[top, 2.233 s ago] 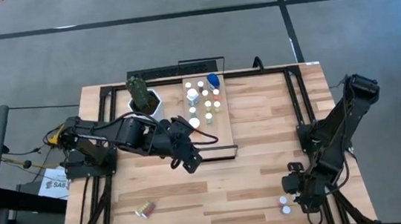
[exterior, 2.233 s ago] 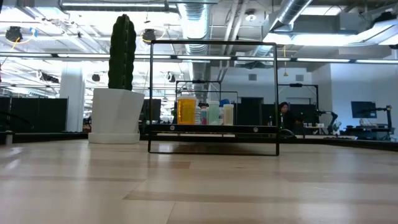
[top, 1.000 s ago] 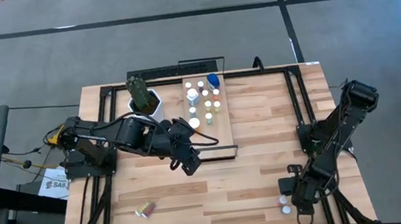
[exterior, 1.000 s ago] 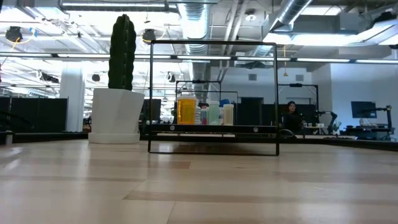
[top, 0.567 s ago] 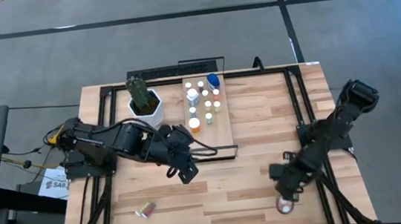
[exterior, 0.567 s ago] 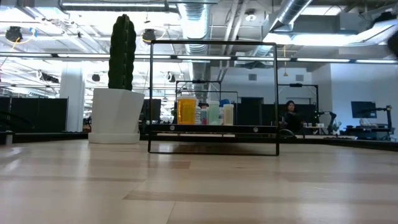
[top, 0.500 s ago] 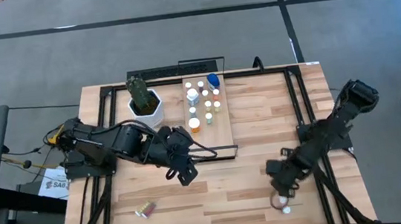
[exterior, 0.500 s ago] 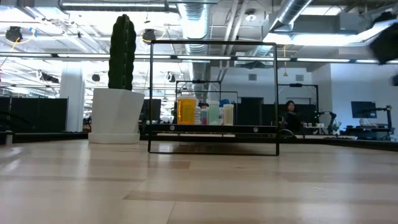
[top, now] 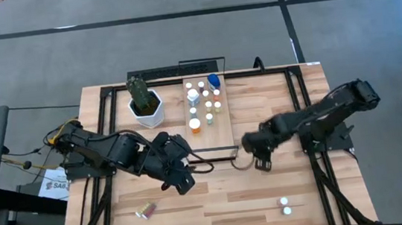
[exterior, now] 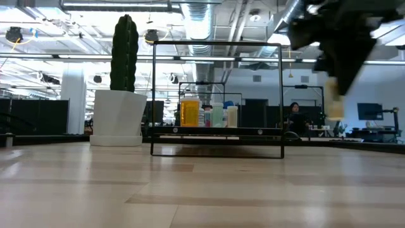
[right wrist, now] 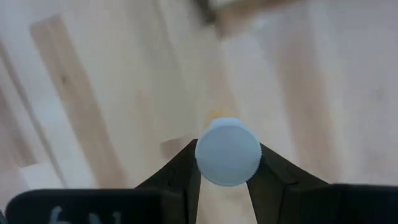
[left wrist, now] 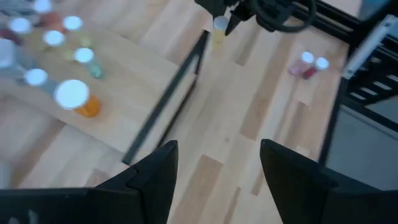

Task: Pick and place medicine bottles onto shelf by color
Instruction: Put the yellow pill bottle on the shelf, then put the pink pill bottle on the shelf

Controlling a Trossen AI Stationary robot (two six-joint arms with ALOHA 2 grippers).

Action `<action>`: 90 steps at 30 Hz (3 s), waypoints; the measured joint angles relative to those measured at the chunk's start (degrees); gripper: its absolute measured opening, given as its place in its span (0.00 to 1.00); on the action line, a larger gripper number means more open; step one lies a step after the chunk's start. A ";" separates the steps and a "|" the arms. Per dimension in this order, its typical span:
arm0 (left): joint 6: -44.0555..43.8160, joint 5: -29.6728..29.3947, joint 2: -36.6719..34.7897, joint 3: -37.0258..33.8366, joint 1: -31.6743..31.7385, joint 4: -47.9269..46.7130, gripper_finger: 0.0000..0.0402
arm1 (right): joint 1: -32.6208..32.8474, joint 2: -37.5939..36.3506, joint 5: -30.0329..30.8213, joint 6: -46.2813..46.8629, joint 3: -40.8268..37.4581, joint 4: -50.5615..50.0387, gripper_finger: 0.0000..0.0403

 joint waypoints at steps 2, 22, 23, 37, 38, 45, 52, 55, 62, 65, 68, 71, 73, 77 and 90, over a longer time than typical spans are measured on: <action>-0.26 -1.37 0.00 0.00 0.31 -0.76 0.53 | -3.38 -0.01 0.02 -4.52 1.41 -0.70 0.31; -8.53 -4.07 -2.69 0.22 11.65 -3.46 0.53 | -27.89 5.38 -0.13 -8.67 4.92 9.12 0.31; -8.93 -3.80 -2.69 0.22 11.93 -3.36 0.53 | -28.50 6.28 -0.13 -8.01 5.35 9.09 0.31; -8.49 -2.23 -2.79 0.17 14.31 -4.94 0.53 | -27.68 21.28 -0.33 -8.38 20.25 2.55 0.31; -8.39 -2.16 -2.90 0.17 14.38 -5.26 0.53 | -27.67 21.92 -0.31 -8.40 20.70 2.60 0.31; -8.09 -2.45 -4.61 0.17 14.71 -8.17 0.53 | -26.59 24.50 -0.10 -7.46 22.27 3.68 0.31; -7.28 -2.88 -5.57 0.17 15.03 -9.97 0.53 | -26.23 24.52 -0.06 -6.28 22.14 6.78 0.31; -6.95 -2.86 -5.76 0.17 15.23 -10.57 0.53 | -26.23 24.55 -0.07 -6.28 22.14 7.23 0.31; -6.25 -2.82 -6.14 0.17 15.23 -12.13 0.53 | -26.23 24.57 -0.07 -6.32 22.07 9.05 0.42; -6.11 -2.59 -6.14 0.17 15.23 -12.90 0.53 | -26.23 24.32 -0.07 -6.45 22.05 8.16 0.48; -4.94 -2.49 -6.14 0.17 15.23 -12.93 0.53 | -26.23 23.98 -0.11 -6.46 22.91 5.50 0.52; -3.86 -2.38 -6.41 0.17 15.59 -13.39 0.53 | -26.23 23.98 -0.11 -7.67 25.69 -0.47 0.55; -3.08 -2.36 -6.77 0.17 15.95 -13.82 0.53 | -26.21 23.96 -0.11 -8.25 27.26 -3.64 0.55; -0.40 -2.39 -7.20 0.17 16.85 -14.09 0.53 | -25.69 23.91 -0.16 -9.16 31.11 -12.36 0.55; 15.50 1.22 -7.63 0.15 23.17 -13.66 0.53 | -18.98 23.89 -0.20 -7.51 31.89 -27.08 0.48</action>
